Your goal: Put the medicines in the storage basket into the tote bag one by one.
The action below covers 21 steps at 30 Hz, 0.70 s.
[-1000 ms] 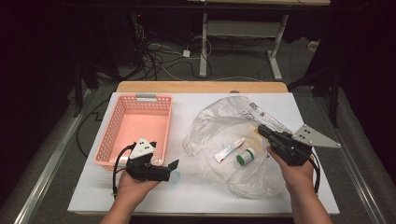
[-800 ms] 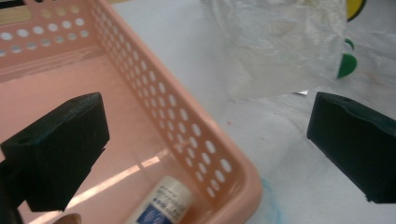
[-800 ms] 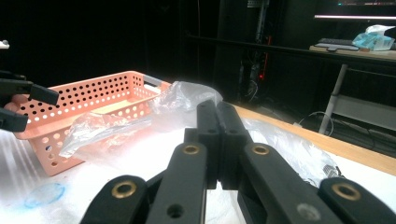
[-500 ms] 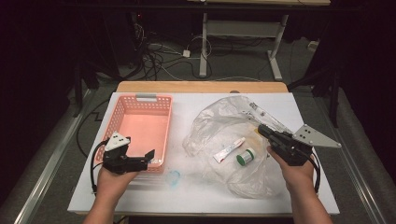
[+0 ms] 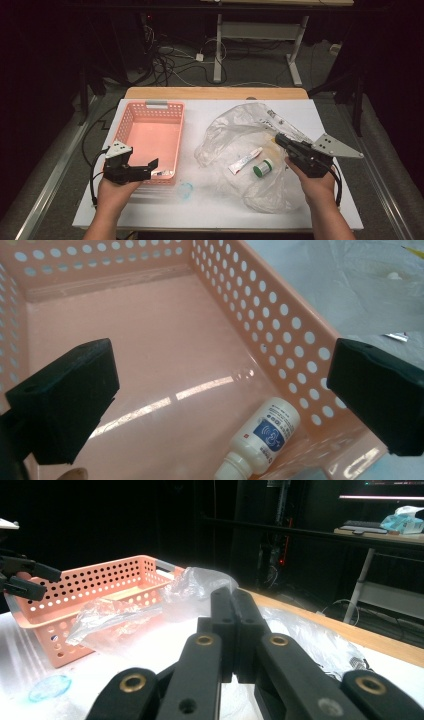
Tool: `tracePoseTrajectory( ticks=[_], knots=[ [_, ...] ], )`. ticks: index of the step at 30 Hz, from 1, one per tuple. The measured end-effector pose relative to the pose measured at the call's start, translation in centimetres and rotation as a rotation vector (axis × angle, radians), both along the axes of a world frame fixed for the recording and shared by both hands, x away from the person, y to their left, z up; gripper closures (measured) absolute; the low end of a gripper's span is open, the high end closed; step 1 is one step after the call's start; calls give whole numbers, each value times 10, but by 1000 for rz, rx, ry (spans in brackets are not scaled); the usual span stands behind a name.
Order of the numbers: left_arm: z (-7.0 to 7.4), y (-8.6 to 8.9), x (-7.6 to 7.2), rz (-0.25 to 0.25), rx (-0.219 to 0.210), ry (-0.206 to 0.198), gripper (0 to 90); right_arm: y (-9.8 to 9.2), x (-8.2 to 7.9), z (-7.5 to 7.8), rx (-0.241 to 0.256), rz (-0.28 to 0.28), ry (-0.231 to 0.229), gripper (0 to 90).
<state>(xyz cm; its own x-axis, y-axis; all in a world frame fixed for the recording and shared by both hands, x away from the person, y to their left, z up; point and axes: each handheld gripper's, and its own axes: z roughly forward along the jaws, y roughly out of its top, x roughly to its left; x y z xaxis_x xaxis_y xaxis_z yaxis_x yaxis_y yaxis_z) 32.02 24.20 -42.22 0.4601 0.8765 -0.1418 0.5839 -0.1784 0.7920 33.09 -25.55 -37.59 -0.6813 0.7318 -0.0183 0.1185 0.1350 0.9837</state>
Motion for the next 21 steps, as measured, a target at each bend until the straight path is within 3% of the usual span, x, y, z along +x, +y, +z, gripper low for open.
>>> tracePoseTrajectory(
  ticks=[3,6,8,9,10,12,14,17,18,20,21],
  knots=[
    [0,-2,2,-13,2,15,24,0,0,0,-1,2,3,900],
    [2,-5,8,-43,1,49,85,1,1,-1,-7,4,3,900],
    [4,-9,14,-77,29,97,151,2,0,-2,-6,7,8,900],
    [4,-9,14,-77,29,97,157,2,1,-2,-6,6,3,900],
    [5,-12,19,-103,73,146,171,3,1,-2,-8,8,4,900],
    [7,-14,22,-124,82,183,259,3,1,-3,-6,9,7,900],
    [7,-16,28,-144,107,245,331,3,1,-3,-7,10,7,900],
    [6,-19,31,-163,137,285,428,3,1,-2,-6,11,7,900],
    [6,-21,35,-185,153,333,430,3,1,-2,-5,9,7,900],
    [5,-22,37,-193,164,353,431,3,1,-3,-5,10,8,900],
    [4,-23,42,-214,175,404,432,3,1,-3,-5,9,13,900]
  ],
)
